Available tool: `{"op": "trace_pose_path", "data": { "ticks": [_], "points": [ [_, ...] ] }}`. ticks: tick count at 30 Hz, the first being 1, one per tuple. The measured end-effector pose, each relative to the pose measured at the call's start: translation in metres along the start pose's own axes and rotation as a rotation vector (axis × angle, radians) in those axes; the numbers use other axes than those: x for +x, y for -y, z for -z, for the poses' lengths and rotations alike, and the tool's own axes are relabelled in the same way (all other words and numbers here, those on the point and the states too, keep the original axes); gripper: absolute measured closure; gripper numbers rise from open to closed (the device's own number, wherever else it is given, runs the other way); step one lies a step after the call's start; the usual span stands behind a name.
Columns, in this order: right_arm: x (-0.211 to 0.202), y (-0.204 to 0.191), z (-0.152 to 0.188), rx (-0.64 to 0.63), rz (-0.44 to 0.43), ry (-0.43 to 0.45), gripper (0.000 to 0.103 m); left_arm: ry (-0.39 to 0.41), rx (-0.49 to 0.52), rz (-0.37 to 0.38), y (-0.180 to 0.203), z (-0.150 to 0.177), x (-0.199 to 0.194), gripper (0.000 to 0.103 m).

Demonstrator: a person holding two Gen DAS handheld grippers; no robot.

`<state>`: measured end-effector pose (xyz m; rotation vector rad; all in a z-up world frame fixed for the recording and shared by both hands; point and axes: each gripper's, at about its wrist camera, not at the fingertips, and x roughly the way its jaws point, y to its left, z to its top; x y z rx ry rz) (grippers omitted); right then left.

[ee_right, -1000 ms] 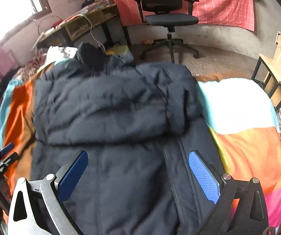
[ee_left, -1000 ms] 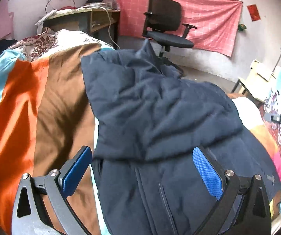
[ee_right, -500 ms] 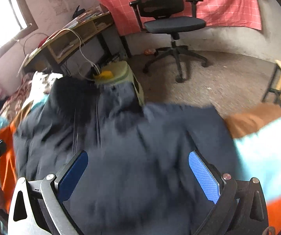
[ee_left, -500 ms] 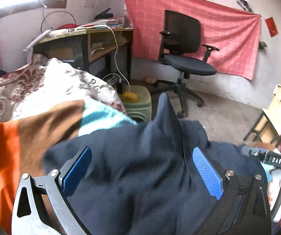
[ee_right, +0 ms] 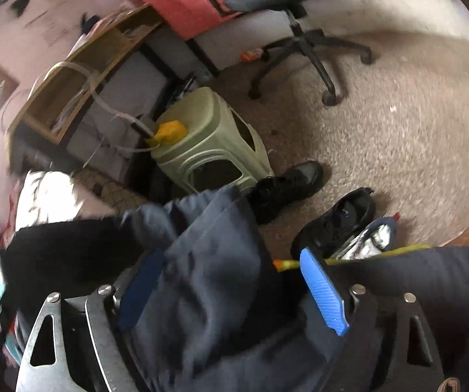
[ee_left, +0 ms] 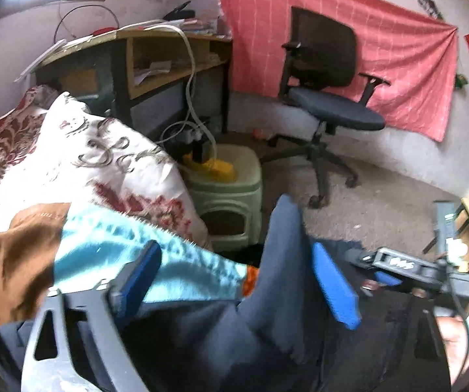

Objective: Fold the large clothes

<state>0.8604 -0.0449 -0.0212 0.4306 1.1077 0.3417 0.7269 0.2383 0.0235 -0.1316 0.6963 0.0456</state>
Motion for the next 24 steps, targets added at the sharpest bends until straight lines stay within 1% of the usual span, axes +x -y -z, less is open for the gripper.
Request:
{"op": "trace_pose_path", "data": {
  "ticks": [1, 2, 3, 4, 5, 6, 7, 8, 9, 13, 18, 21, 24],
  "points": [
    [0.005, 0.003, -0.002, 0.027, -0.011, 0.001, 0.026, -0.001, 0.0, 0.021, -0.001, 0.0, 0.001, 0.042],
    [0.009, 0.004, -0.003, 0.041, -0.032, -0.007, 0.028, -0.009, 0.001, 0.037, 0.001, 0.001, 0.001, 0.06],
    [0.014, 0.005, -0.005, 0.044, -0.04, -0.019, 0.038, -0.021, 0.004, 0.059, 0.002, 0.003, 0.003, 0.078],
    [0.018, 0.004, -0.005, 0.041, -0.04, -0.032, 0.045, -0.027, 0.013, 0.068, 0.003, 0.004, 0.003, 0.085],
    [0.02, 0.004, -0.004, 0.034, -0.032, -0.035, 0.048, -0.026, 0.023, 0.061, 0.006, 0.005, 0.002, 0.09],
    [0.02, 0.003, -0.005, 0.028, -0.031, -0.032, 0.061, -0.013, 0.033, 0.055, 0.009, 0.007, -0.002, 0.091],
    [0.02, 0.002, -0.004, 0.023, -0.033, -0.031, 0.08, 0.007, 0.039, 0.063, 0.009, 0.008, -0.008, 0.092],
    [0.018, 0.003, -0.002, 0.02, -0.041, -0.034, 0.086, 0.019, 0.042, 0.065, 0.011, 0.009, -0.011, 0.093],
    [0.017, 0.003, -0.001, 0.019, -0.046, -0.031, 0.089, 0.033, 0.043, 0.069, 0.011, 0.009, -0.016, 0.094],
    [-0.015, -0.004, 0.002, -0.039, -0.065, 0.052, 0.092, 0.083, 0.034, 0.1, 0.007, 0.011, -0.043, 0.095],
    [-0.082, -0.013, 0.01, -0.126, -0.109, 0.161, 0.092, 0.147, 0.034, 0.166, 0.006, 0.018, -0.089, 0.096],
    [-0.129, -0.024, 0.027, -0.211, -0.115, 0.229, 0.093, 0.198, 0.056, 0.206, 0.006, 0.032, -0.127, 0.097],
    [-0.176, -0.034, 0.055, -0.298, -0.125, 0.293, 0.093, 0.239, 0.08, 0.239, 0.005, 0.052, -0.161, 0.097]
  ]
}}
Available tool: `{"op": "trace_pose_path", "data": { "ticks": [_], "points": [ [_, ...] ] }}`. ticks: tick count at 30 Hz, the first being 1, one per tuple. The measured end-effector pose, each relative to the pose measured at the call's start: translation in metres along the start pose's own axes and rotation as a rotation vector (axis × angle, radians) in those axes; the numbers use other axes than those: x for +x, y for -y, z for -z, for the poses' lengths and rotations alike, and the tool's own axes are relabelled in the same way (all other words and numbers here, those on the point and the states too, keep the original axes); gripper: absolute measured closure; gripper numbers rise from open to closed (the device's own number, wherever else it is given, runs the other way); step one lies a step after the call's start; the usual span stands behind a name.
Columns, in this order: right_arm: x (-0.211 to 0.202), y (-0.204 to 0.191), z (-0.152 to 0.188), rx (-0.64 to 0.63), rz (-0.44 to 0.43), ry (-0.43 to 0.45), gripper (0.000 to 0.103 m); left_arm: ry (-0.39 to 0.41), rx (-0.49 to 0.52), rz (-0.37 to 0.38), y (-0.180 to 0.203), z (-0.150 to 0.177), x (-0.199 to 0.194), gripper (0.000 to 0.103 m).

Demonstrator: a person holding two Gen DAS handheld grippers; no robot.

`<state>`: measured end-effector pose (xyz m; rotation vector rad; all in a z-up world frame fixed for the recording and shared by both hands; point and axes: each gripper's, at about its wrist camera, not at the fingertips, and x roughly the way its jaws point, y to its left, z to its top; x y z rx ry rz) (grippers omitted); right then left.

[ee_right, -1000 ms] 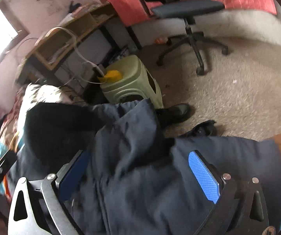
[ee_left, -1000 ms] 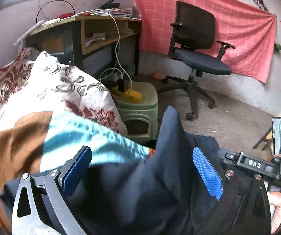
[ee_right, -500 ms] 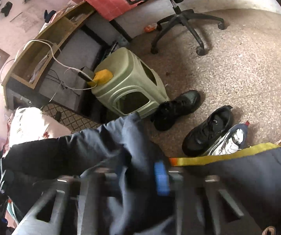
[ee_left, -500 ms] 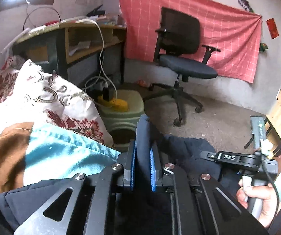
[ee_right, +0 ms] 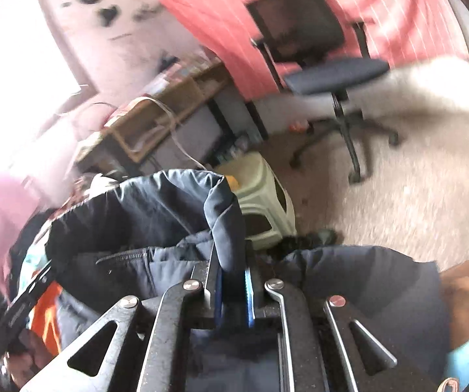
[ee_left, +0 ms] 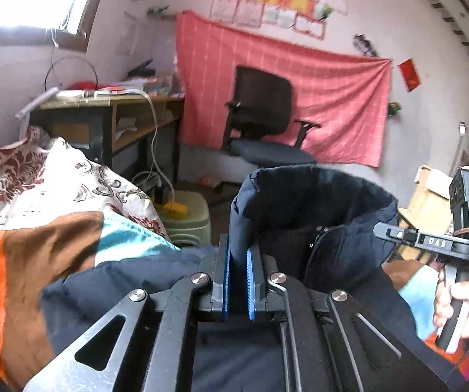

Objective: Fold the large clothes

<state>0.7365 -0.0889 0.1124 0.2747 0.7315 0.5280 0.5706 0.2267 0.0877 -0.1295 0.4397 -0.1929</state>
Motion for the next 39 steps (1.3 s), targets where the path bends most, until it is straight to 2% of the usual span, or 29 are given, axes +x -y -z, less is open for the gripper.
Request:
{"op": "trace_pose_path", "data": {
  "ticks": [3, 8, 10, 14, 18, 22, 26, 30, 35, 39],
  "points": [
    [-0.048, -0.022, 0.02, -0.096, -0.004, 0.054, 0.093, 0.025, 0.001, 0.042, 0.009, 0.018, -0.038, 0.097],
    [-0.111, -0.05, 0.074, -0.197, 0.03, 0.109, 0.093, 0.04, 0.02, 0.093, 0.026, 0.058, -0.097, 0.098],
    [-0.133, -0.061, 0.102, -0.238, 0.059, 0.124, 0.093, 0.029, 0.021, 0.11, 0.031, 0.077, -0.113, 0.098],
    [-0.159, -0.079, 0.155, -0.3, 0.103, 0.153, 0.093, -0.014, 0.05, 0.097, 0.04, 0.109, -0.124, 0.098],
    [-0.162, -0.083, 0.197, -0.364, 0.161, 0.129, 0.093, -0.067, 0.074, 0.074, 0.044, 0.126, -0.109, 0.098],
    [-0.139, -0.07, 0.218, -0.356, 0.215, 0.082, 0.093, -0.103, 0.058, 0.058, 0.039, 0.136, -0.08, 0.098],
    [-0.107, -0.053, 0.225, -0.319, 0.248, 0.017, 0.093, -0.136, 0.045, 0.05, 0.035, 0.149, -0.055, 0.098],
    [-0.086, -0.033, 0.231, -0.272, 0.231, -0.03, 0.093, -0.159, 0.041, 0.042, 0.035, 0.153, -0.037, 0.098],
    [-0.074, -0.027, 0.238, -0.274, 0.248, -0.012, 0.093, -0.193, 0.038, 0.031, 0.036, 0.151, -0.025, 0.098],
    [-0.074, -0.029, 0.24, -0.287, 0.264, -0.006, 0.093, -0.173, 0.062, 0.029, 0.039, 0.141, -0.032, 0.098]
  ]
}}
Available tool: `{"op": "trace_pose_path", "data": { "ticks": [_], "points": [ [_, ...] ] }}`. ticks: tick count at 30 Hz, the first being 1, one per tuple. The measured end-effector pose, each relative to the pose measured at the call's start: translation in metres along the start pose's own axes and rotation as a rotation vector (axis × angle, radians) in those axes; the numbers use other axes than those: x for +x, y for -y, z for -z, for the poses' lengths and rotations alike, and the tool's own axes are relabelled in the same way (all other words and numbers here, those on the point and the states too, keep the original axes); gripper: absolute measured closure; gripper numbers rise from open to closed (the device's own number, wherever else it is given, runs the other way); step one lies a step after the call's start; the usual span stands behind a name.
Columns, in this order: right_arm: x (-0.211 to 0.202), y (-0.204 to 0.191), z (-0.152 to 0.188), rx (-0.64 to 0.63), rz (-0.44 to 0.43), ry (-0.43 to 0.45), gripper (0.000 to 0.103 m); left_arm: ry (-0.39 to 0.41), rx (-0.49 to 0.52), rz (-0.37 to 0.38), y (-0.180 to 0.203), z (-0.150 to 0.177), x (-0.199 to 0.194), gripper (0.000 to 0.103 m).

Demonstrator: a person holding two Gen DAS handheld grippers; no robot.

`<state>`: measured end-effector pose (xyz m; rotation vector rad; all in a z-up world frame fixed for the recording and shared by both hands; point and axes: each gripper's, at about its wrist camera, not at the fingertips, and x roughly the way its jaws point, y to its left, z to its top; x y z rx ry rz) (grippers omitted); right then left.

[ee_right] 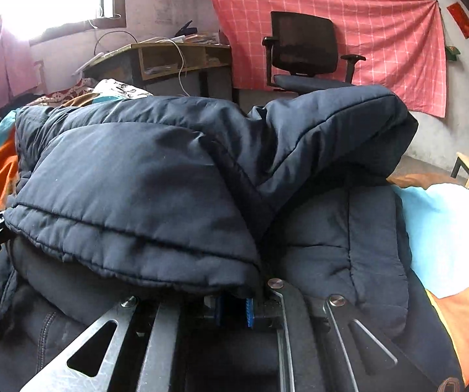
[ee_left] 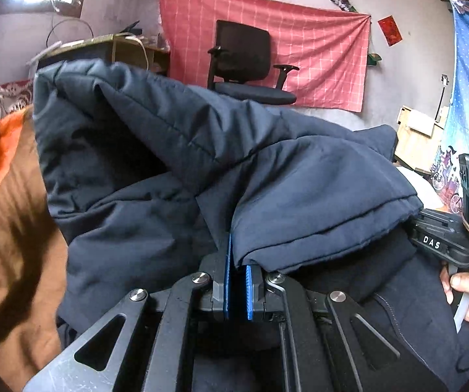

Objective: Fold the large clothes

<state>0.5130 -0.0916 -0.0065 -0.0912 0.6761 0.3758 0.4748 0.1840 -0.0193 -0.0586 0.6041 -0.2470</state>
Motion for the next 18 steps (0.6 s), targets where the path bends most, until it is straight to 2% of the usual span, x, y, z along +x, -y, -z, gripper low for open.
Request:
{"op": "trace_pose_path", "data": {
  "ticks": [5, 7, 10, 12, 14, 15, 16, 18],
  "points": [
    [-0.021, 0.001, 0.0, 0.033, -0.018, 0.044, 0.087, 0.007, 0.018, -0.01, 0.005, 0.001, -0.004, 0.098],
    [-0.03, 0.005, 0.0, 0.043, -0.009, 0.059, 0.079, 0.005, 0.016, -0.006, 0.003, 0.003, -0.004, 0.097],
    [-0.038, 0.011, 0.0, 0.058, -0.021, 0.042, 0.077, -0.01, 0.007, 0.007, -0.001, 0.007, -0.009, 0.09],
    [-0.044, 0.016, 0.002, 0.066, -0.036, 0.021, 0.077, -0.034, -0.015, 0.011, -0.006, 0.017, -0.017, 0.081],
    [-0.055, 0.021, 0.005, 0.07, -0.047, 0.015, 0.058, -0.035, -0.052, 0.002, -0.008, 0.024, -0.029, 0.073],
    [-0.061, 0.025, 0.007, 0.077, -0.055, 0.017, 0.041, -0.016, -0.075, 0.004, -0.01, 0.026, -0.038, 0.072],
    [-0.068, 0.029, 0.007, 0.086, -0.058, 0.025, 0.033, 0.013, -0.094, 0.003, -0.011, 0.026, -0.049, 0.072],
    [-0.082, 0.034, 0.002, 0.083, -0.043, 0.056, 0.033, 0.071, -0.106, -0.016, -0.011, 0.019, -0.066, 0.071]
  ]
}}
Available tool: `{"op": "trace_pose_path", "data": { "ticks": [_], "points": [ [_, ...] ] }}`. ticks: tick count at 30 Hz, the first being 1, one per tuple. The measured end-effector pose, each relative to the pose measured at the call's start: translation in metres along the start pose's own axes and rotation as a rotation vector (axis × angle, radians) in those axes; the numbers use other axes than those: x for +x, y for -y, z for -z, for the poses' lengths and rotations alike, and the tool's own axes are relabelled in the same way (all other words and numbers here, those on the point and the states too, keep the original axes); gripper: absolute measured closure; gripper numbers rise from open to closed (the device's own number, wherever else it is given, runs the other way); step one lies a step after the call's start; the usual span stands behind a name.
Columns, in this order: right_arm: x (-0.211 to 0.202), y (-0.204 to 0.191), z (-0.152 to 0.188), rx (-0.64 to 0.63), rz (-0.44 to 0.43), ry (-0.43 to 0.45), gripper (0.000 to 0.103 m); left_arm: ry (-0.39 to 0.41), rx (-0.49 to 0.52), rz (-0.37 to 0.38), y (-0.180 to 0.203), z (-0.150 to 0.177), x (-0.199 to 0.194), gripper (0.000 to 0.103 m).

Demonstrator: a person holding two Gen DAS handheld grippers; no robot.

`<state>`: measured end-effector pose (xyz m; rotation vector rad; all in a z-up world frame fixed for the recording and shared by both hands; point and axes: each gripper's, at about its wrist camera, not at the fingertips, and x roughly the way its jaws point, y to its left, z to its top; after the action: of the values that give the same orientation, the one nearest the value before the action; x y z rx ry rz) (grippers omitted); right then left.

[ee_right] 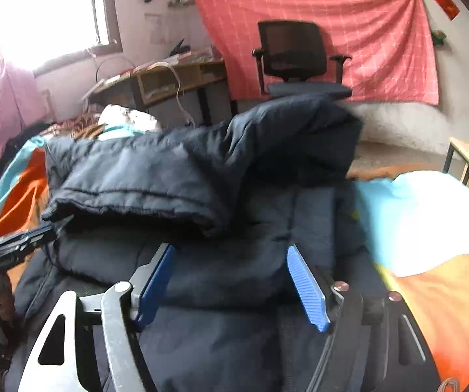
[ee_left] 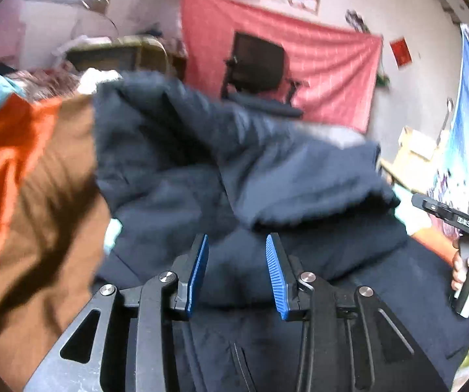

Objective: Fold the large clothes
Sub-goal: 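Open both tools to release the hem onto the folded jacket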

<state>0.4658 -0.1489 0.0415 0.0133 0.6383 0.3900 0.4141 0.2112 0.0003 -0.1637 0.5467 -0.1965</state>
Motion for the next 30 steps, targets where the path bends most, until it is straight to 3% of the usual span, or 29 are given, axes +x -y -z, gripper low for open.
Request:
{"op": "trace_pose_path", "data": {
  "ticks": [5, 7, 11, 14, 18, 20, 23, 30],
  "points": [
    [-0.004, 0.003, -0.053, -0.017, 0.092, 0.113, 0.033, 0.139, 0.0, -0.073, 0.018, -0.064, 0.008, 0.054],
    [0.011, 0.003, -0.087, 0.009, 0.129, 0.147, 0.033, 0.171, -0.012, -0.119, 0.025, -0.093, 0.03, 0.054],
    [0.059, 0.002, -0.136, 0.046, 0.153, 0.132, 0.035, 0.149, 0.008, -0.272, 0.02, -0.105, 0.068, 0.054],
    [0.098, 0.008, -0.153, 0.045, 0.209, 0.072, 0.055, 0.106, -0.025, -0.329, 0.005, -0.088, 0.085, 0.054],
    [0.125, 0.026, -0.136, 0.014, 0.337, 0.007, 0.08, 0.088, -0.088, -0.303, -0.013, -0.056, 0.095, 0.054],
    [0.136, 0.039, -0.122, 0.055, 0.356, -0.016, 0.082, 0.093, -0.085, -0.297, -0.014, -0.049, 0.098, 0.054],
    [0.146, 0.054, -0.098, 0.124, 0.328, -0.049, 0.084, 0.101, -0.095, -0.282, -0.014, -0.043, 0.103, 0.054],
    [0.152, 0.081, -0.061, 0.293, 0.218, -0.034, 0.09, 0.112, -0.143, -0.218, -0.023, -0.033, 0.111, 0.053]
  ]
}}
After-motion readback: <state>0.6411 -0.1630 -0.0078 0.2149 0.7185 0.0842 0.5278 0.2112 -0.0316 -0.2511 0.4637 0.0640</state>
